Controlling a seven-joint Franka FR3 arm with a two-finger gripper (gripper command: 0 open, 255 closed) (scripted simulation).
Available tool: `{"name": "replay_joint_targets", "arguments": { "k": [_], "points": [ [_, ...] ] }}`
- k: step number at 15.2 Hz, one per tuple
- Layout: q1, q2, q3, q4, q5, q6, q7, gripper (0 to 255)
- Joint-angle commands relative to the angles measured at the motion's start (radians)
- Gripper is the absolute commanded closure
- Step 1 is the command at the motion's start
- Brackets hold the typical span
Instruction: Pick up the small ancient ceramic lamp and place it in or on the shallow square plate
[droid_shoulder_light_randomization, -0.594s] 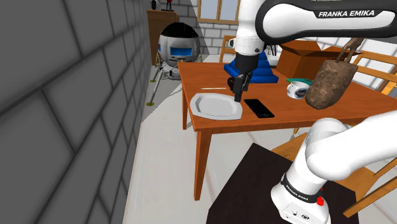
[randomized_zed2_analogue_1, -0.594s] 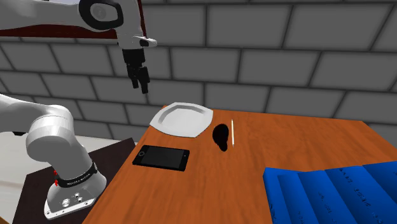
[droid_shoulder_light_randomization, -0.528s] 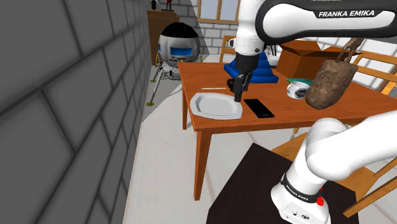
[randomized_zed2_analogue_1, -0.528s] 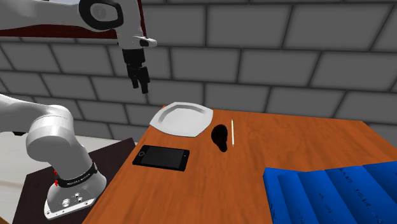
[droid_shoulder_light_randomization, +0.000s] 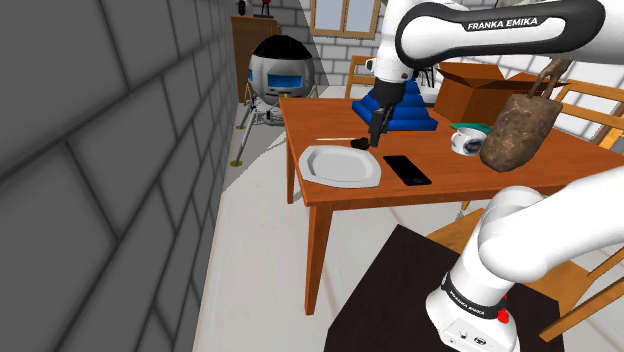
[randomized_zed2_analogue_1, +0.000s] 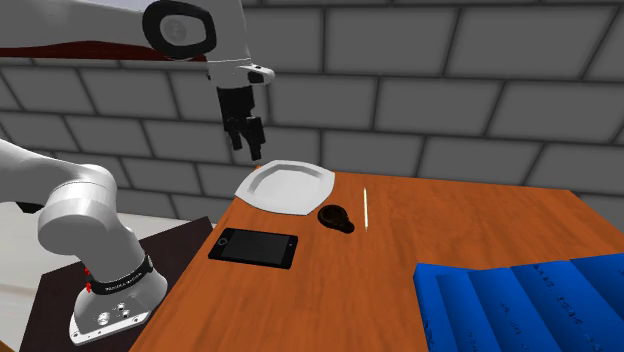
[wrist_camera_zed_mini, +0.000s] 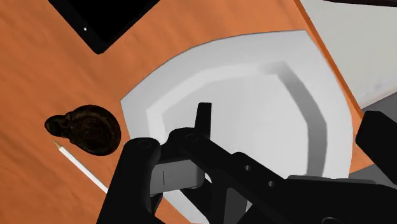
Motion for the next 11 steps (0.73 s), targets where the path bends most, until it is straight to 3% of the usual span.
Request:
{"name": "replay_joint_targets", "arguments": {
  "k": [1, 6, 11],
  "points": [
    [-0.008, 0.042, -0.040, 0.020, -0.010, 0.042, -0.045, 0],
    [-0.025, 0.155, -0.150, 0.088, -0.016, 0.132, -0.171, 0],
    [-0.027, 0.292, -0.259, 0.187, 0.020, 0.206, -0.308, 0]
  ]
}}
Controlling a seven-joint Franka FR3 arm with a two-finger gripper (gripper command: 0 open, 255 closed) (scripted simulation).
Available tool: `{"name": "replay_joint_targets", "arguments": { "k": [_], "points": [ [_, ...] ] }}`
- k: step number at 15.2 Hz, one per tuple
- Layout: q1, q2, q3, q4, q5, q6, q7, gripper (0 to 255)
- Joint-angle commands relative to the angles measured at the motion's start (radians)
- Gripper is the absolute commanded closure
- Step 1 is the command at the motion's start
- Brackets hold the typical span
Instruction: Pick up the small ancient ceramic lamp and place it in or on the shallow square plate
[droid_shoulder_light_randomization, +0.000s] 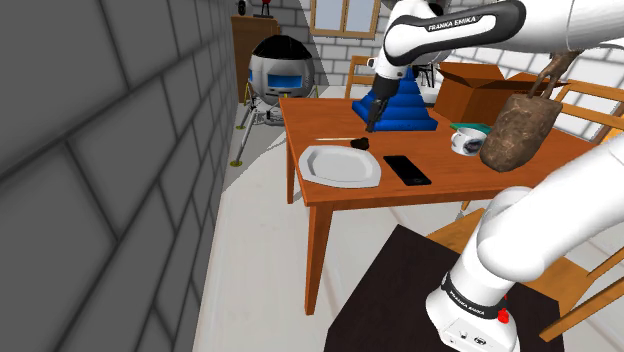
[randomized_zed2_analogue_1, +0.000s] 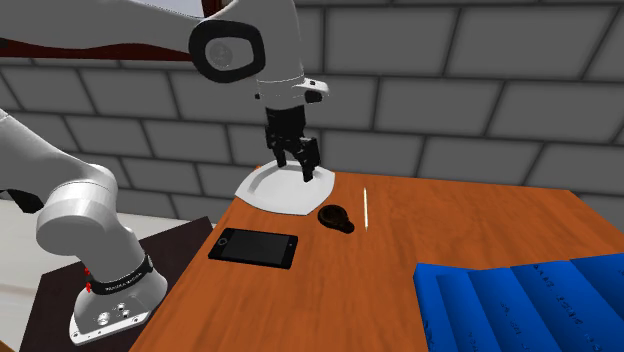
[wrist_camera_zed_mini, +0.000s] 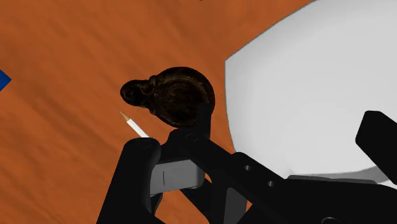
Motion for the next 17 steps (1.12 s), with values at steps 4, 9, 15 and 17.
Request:
{"name": "replay_joint_targets", "arguments": {
  "k": [4, 9, 15, 17],
  "points": [
    [0.001, 0.169, -0.114, 0.140, 0.078, 0.054, -0.163, 0],
    [-0.003, 0.300, -0.180, 0.240, 0.172, 0.084, -0.283, 0],
    [-0.001, 0.330, -0.182, 0.190, 0.191, 0.160, -0.297, 0],
    [-0.001, 0.334, -0.182, 0.185, 0.194, 0.167, -0.298, 0]
  ]
}}
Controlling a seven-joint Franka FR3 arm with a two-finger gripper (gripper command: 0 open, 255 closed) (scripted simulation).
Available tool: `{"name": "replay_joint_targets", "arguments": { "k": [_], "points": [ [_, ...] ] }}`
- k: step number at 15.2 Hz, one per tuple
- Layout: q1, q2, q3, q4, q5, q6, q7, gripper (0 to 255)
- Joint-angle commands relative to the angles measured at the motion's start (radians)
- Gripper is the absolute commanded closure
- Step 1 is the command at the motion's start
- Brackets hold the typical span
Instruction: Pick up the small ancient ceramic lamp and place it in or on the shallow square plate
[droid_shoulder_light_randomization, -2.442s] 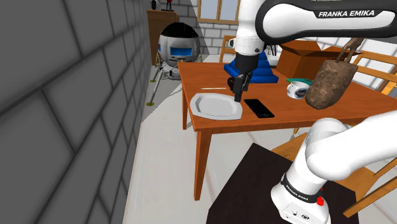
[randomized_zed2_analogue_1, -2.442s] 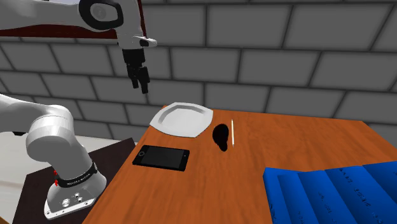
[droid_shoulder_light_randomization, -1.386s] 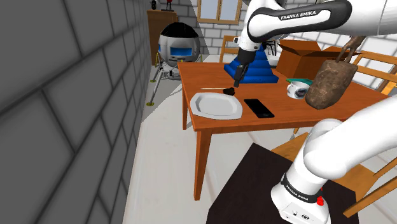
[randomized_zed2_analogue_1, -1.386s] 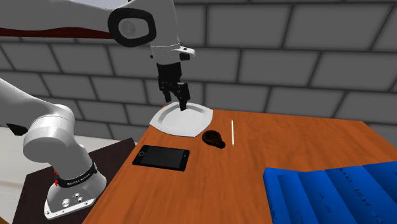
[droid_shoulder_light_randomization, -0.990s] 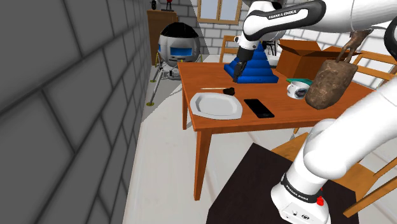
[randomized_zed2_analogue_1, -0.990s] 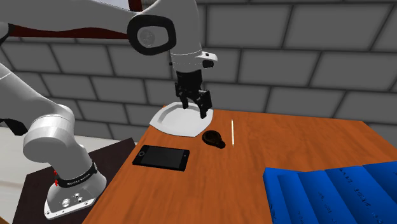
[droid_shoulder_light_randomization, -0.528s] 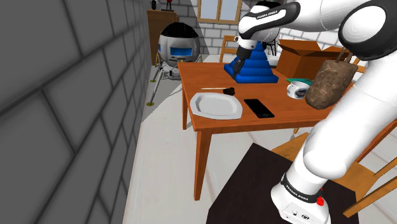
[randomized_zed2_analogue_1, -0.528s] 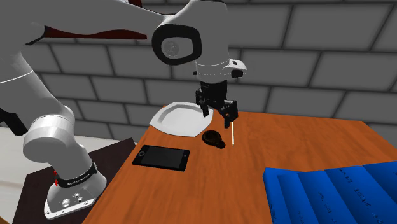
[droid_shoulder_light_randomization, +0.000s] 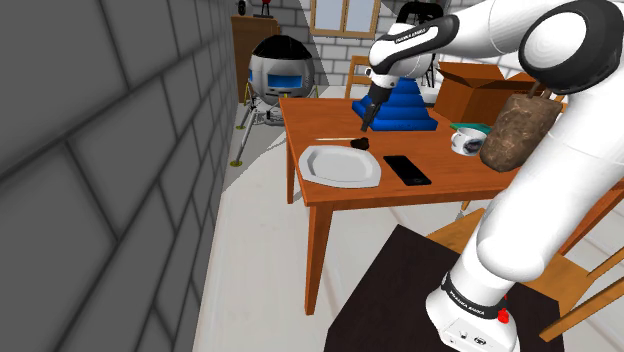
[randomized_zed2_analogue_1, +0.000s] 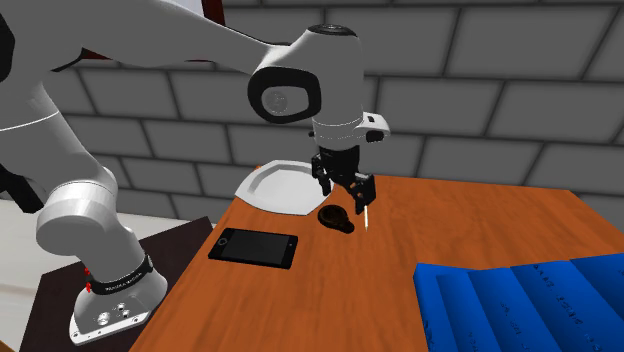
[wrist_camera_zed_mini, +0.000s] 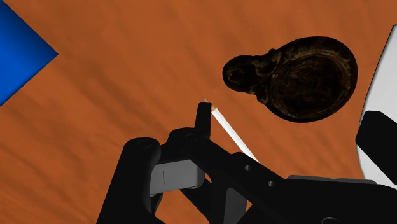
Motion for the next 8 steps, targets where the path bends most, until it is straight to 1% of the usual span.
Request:
{"name": "replay_joint_targets", "arguments": {
  "k": [1, 6, 7, 8],
  "points": [
    [0.000, 0.003, 0.000, -0.002, 0.002, 0.005, -0.001, 0],
    [0.000, 0.003, 0.000, -0.002, 0.002, 0.005, -0.001, 0],
    [0.000, 0.003, 0.000, -0.002, 0.002, 0.005, -0.001, 255],
    [0.000, 0.003, 0.000, -0.002, 0.002, 0.005, -0.001, 255]
  ]
}}
